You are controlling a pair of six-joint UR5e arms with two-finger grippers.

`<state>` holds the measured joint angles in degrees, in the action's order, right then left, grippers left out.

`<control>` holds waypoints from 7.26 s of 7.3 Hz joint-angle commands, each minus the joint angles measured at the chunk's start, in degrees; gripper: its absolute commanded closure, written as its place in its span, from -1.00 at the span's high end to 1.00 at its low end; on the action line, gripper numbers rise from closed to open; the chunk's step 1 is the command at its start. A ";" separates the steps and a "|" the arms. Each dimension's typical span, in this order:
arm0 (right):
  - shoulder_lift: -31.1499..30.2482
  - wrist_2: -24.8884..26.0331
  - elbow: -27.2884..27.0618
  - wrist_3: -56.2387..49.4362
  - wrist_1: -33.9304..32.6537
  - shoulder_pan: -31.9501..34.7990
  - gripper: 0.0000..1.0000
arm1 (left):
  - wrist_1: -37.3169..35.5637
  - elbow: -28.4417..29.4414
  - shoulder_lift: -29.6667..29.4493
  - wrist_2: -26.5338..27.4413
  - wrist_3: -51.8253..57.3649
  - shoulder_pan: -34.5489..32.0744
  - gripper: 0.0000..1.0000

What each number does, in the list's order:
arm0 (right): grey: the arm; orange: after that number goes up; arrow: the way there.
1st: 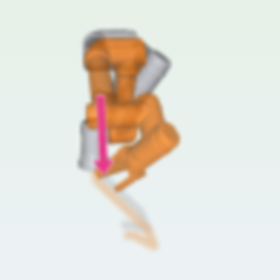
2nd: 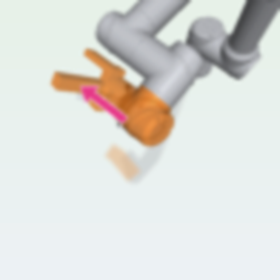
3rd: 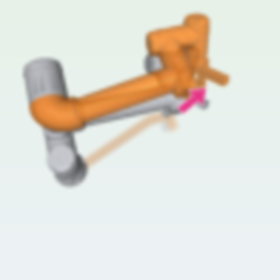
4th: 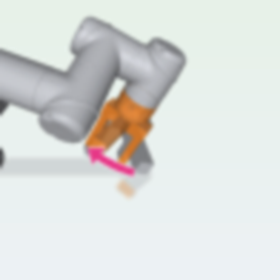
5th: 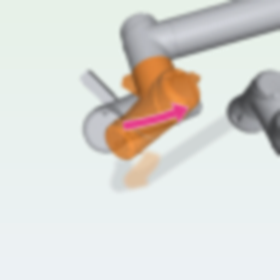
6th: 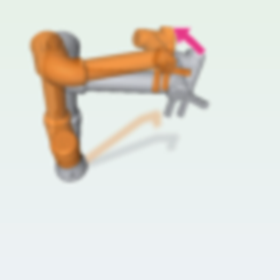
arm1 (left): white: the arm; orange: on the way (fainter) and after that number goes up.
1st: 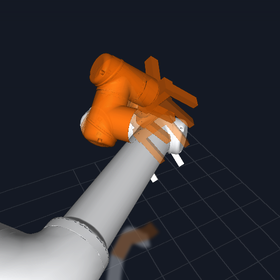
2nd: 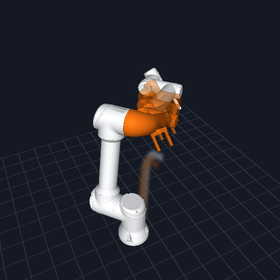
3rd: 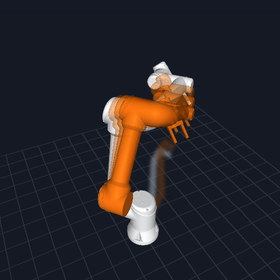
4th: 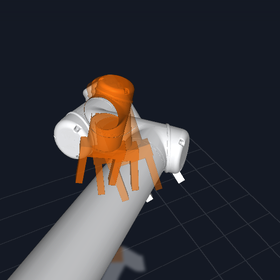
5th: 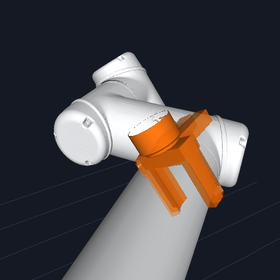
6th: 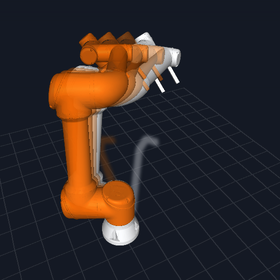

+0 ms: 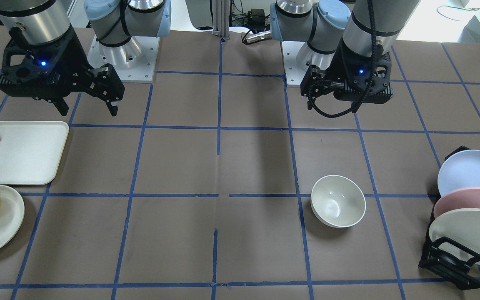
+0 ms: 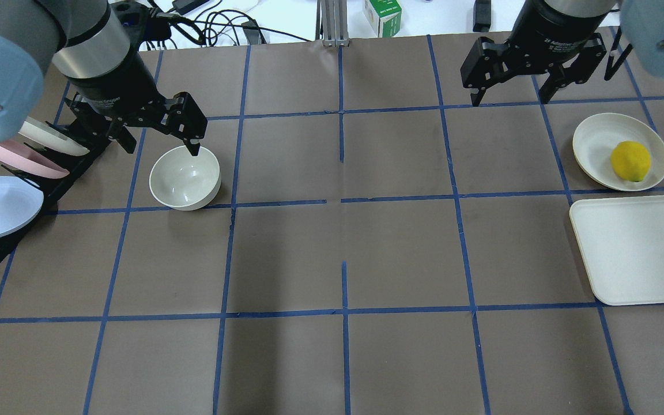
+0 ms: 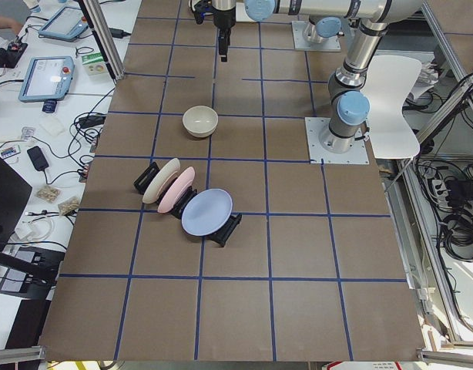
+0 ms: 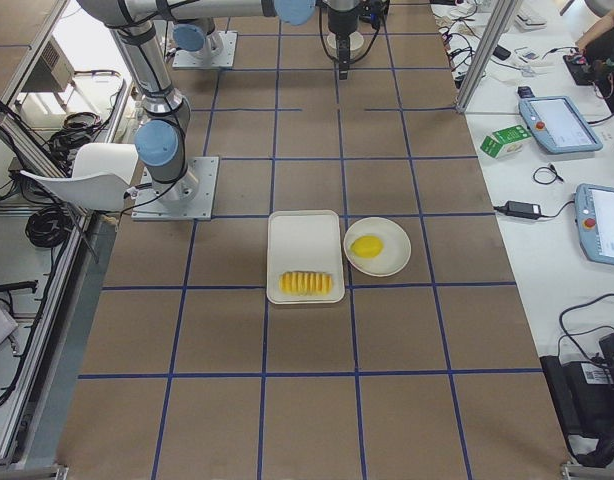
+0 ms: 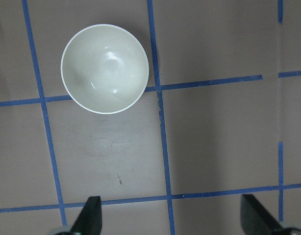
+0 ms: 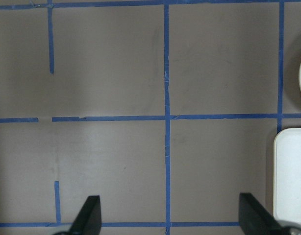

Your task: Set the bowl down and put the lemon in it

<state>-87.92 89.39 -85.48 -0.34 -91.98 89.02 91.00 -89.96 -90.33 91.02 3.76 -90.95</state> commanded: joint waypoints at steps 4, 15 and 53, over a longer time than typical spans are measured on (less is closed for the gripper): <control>7.11 1.66 3.11 -37.88 -0.22 -30.07 1.00 | -6.07 -1.01 -2.39 0.03 0.63 9.70 1.00; 33.51 0.17 -0.22 -35.35 -24.66 -32.60 1.00 | -34.04 -12.70 -23.21 -5.32 2.13 16.42 0.71; 31.48 1.40 -4.87 23.71 -35.98 22.60 -0.85 | -0.91 1.80 -3.97 0.22 -6.14 2.70 1.00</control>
<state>-57.98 90.86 -89.24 23.39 -124.72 111.58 90.09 -88.10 -94.36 91.93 -2.74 -88.84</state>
